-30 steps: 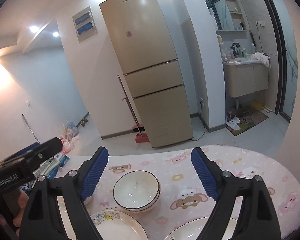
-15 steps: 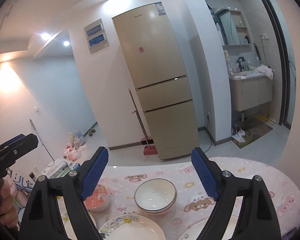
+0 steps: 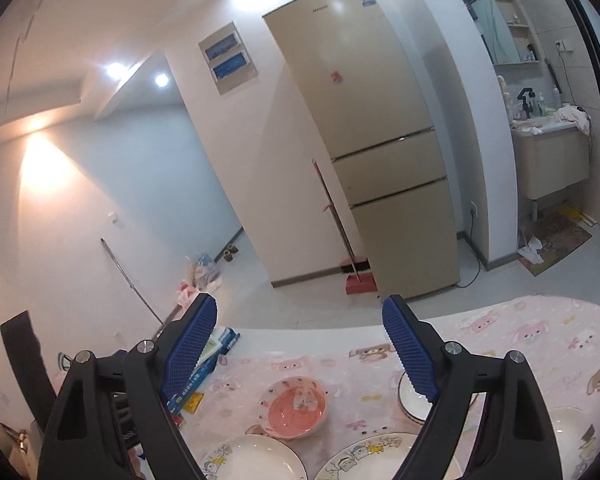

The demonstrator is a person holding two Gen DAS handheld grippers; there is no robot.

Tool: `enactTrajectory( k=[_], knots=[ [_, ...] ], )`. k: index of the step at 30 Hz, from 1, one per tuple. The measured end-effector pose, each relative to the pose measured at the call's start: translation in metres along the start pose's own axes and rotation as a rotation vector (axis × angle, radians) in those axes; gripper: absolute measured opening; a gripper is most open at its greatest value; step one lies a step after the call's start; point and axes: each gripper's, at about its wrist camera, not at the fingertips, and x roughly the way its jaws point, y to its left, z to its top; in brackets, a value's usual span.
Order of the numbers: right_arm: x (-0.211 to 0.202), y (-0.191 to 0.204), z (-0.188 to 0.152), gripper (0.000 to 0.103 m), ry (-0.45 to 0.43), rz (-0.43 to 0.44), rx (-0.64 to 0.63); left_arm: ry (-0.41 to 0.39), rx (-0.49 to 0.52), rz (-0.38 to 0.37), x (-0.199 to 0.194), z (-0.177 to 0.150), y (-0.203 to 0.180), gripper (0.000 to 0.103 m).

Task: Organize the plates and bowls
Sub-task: 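Move both grippers toward the pink strawberry-pattern bowl, then close the left gripper on the pink bowl rim while the right gripper also grips it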

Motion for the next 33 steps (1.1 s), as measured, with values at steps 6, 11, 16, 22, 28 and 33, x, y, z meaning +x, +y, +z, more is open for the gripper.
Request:
enactTrajectory(
  k=[6,11,16,22,28,33],
  knots=[
    [0.079,-0.009,-0.035,0.087,0.144,-0.029,0.042,0.128,0.019,-0.052,0.047,-0.017,0.017,0.101],
    [0.139,-0.022,-0.062,0.087,0.280,-0.069,0.054,0.227,-0.006,-0.069,0.086,-0.032,0.029,0.101],
    [0.176,-0.029,-0.086,0.087,0.374,-0.094,0.037,0.336,-0.072,-0.020,0.123,-0.050,0.045,0.091],
    [0.211,-0.033,-0.116,0.080,0.491,-0.123,0.017,0.461,-0.176,-0.040,0.161,-0.074,0.067,0.076],
    [0.235,-0.034,-0.142,0.071,0.594,-0.102,0.026,0.564,-0.185,-0.052,0.187,-0.092,0.062,0.051],
    [0.243,-0.030,-0.155,0.069,0.605,-0.127,0.024,0.625,-0.179,-0.065,0.201,-0.104,0.054,0.029]
  ],
)
